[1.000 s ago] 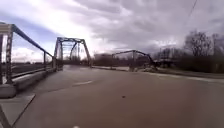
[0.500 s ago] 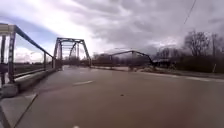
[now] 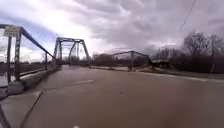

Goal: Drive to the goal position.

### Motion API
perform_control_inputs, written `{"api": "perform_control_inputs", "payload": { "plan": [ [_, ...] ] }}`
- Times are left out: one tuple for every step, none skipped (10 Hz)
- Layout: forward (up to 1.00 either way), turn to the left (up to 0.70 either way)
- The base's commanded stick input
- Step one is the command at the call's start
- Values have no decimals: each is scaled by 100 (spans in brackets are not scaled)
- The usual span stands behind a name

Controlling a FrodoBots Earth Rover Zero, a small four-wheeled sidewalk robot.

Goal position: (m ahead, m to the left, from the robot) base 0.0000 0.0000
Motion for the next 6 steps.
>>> {"api": "perform_control_inputs", "payload": {
  "plan": [
    [0,0],
    [0,0],
    [0,0],
    [0,0],
    [0,0],
    [0,0]
  ]
}}
